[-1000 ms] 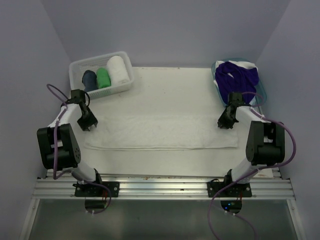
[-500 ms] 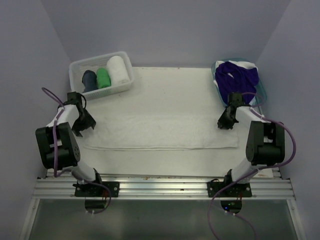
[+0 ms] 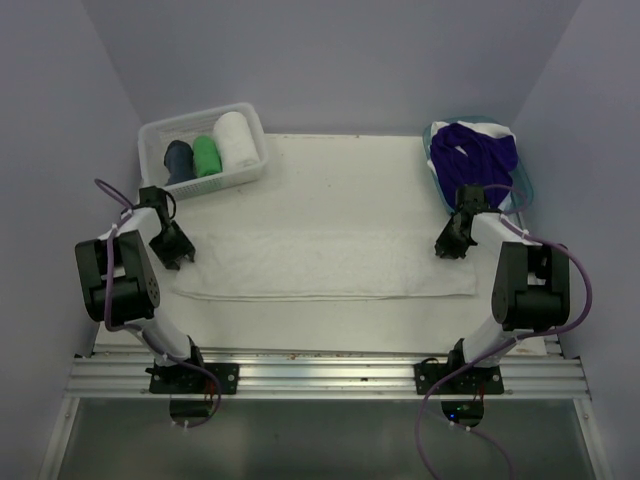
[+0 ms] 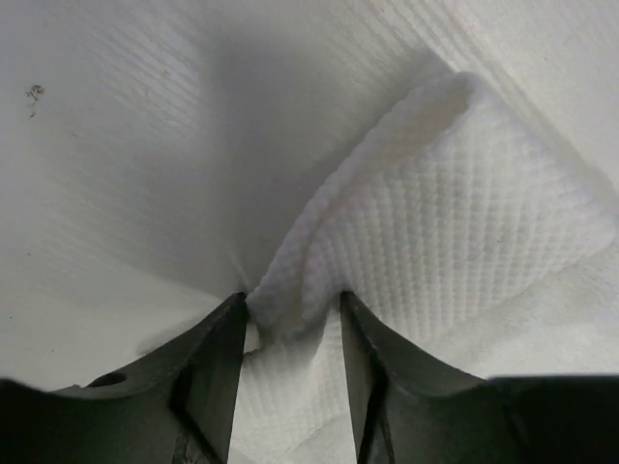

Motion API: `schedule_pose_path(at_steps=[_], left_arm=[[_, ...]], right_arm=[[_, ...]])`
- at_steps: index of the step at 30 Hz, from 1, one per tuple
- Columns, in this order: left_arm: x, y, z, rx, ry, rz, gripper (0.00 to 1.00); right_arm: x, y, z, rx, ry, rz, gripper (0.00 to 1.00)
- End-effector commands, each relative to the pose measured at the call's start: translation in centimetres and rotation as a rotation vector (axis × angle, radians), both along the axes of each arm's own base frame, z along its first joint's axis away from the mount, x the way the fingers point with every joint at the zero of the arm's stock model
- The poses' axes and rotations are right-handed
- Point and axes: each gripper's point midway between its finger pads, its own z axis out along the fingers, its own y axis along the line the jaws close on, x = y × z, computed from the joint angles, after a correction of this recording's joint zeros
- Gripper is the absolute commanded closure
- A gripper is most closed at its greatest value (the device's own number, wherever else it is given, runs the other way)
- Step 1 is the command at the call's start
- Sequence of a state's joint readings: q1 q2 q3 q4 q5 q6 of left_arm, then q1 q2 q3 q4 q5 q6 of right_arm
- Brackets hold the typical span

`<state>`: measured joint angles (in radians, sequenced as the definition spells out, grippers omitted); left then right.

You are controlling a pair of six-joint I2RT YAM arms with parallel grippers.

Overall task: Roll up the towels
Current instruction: Fold the towel

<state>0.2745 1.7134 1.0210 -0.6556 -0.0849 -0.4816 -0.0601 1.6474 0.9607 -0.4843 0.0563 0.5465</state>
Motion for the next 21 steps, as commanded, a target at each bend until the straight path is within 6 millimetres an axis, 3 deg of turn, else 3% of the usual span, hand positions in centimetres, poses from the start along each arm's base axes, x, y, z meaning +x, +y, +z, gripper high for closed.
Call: schedule_pose_path(at_steps=[1, 5, 6, 7, 11, 16, 21], left_arm=[[-1.1, 0.6, -2.5, 0.021, 0.062, 0.006, 0.57], [-0.9, 0.6, -2.6, 0.01, 0.063, 0.008, 0.83], [-0.9, 0.6, -2.5, 0.006, 0.061, 0.009, 0.96], [-0.6, 0.7, -2.2, 0.008, 0.051, 0.012, 1.0], [0.2, 1.5, 0.9, 0.054, -0.022, 0.053, 1.0], [1.7, 4.1, 8.7, 0.193, -0.174, 0.145, 1.0], [2.9, 5.3, 14.8, 0.22, -0.341, 0.195, 1.0]], right_arm=[[0.2, 0.0, 1.1, 0.005, -0.032, 0.012, 0.79], [0.2, 0.0, 1.2, 0.003, -0.034, 0.012, 0.79], [0.3, 0.0, 1.3, 0.003, -0.037, 0.013, 0.79], [0.2, 0.0, 1.3, 0.003, -0.035, 0.012, 0.79], [0.1, -0.1, 1.5, -0.004, -0.035, 0.015, 0.79], [-0.5, -0.4, 2.1, -0.022, -0.037, 0.013, 0.79], [-1.5, -0.5, 2.8, -0.037, -0.044, 0.043, 0.78]])
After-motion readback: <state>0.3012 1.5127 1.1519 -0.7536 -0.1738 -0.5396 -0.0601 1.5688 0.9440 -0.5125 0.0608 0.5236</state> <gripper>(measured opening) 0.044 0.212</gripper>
